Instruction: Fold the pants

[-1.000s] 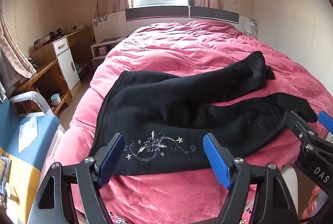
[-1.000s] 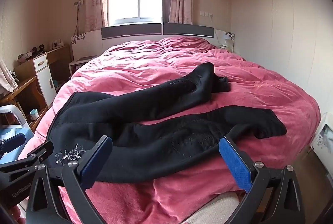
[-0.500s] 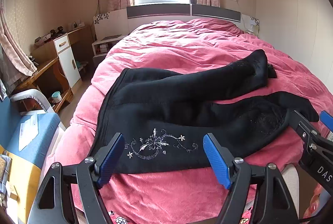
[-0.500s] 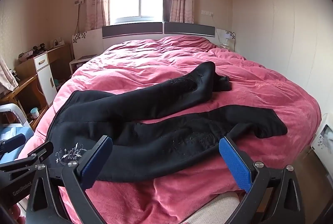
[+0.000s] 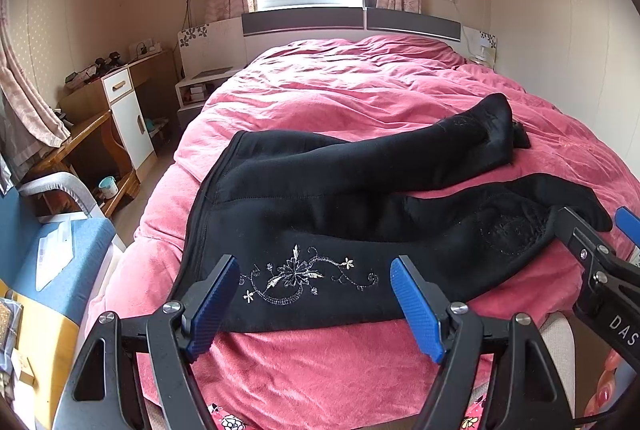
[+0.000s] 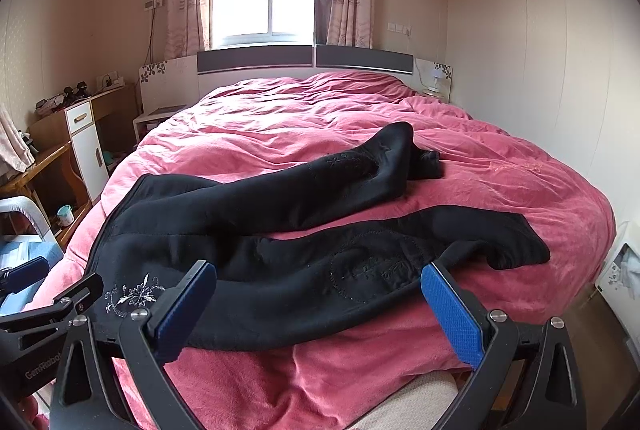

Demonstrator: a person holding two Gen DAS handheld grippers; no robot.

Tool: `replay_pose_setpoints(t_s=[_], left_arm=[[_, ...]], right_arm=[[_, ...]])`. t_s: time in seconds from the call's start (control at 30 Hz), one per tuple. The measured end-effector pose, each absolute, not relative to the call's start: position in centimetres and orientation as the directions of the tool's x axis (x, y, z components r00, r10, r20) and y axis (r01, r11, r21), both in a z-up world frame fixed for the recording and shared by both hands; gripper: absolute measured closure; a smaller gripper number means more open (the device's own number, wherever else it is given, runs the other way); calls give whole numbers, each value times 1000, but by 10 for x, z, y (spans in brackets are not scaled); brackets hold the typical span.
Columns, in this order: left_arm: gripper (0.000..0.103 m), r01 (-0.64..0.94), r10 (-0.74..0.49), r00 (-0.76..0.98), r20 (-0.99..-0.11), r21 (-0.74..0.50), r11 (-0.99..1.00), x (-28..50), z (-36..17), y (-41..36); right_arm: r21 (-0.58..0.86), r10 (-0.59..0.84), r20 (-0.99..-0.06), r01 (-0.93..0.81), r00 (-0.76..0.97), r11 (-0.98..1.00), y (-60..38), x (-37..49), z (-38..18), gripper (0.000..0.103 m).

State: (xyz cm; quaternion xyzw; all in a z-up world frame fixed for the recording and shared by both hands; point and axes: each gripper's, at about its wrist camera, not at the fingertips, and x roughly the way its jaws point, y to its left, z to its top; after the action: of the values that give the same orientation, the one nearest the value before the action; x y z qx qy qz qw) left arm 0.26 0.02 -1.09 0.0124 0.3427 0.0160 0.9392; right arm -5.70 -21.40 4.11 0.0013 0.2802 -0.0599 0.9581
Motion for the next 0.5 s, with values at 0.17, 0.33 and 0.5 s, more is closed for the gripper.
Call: replay_pose_setpoints(t_s=[0.17,0.33,0.5], left_arm=[[23,-20,38,763,-646,35,999,2,-11,0],[23,-16,34,762,-647,33,999,2,-12,-1],[23,-15,20,755,-655,13,1000,4,-15,0]], right_arm=[[-37,-114,-541,112,834,993,-214,-57,42,0],[-45,-120,-542,114,832,992,-213,-55,40,0],[-65,-149,-551,136,821,989,-218,-51,37,0]])
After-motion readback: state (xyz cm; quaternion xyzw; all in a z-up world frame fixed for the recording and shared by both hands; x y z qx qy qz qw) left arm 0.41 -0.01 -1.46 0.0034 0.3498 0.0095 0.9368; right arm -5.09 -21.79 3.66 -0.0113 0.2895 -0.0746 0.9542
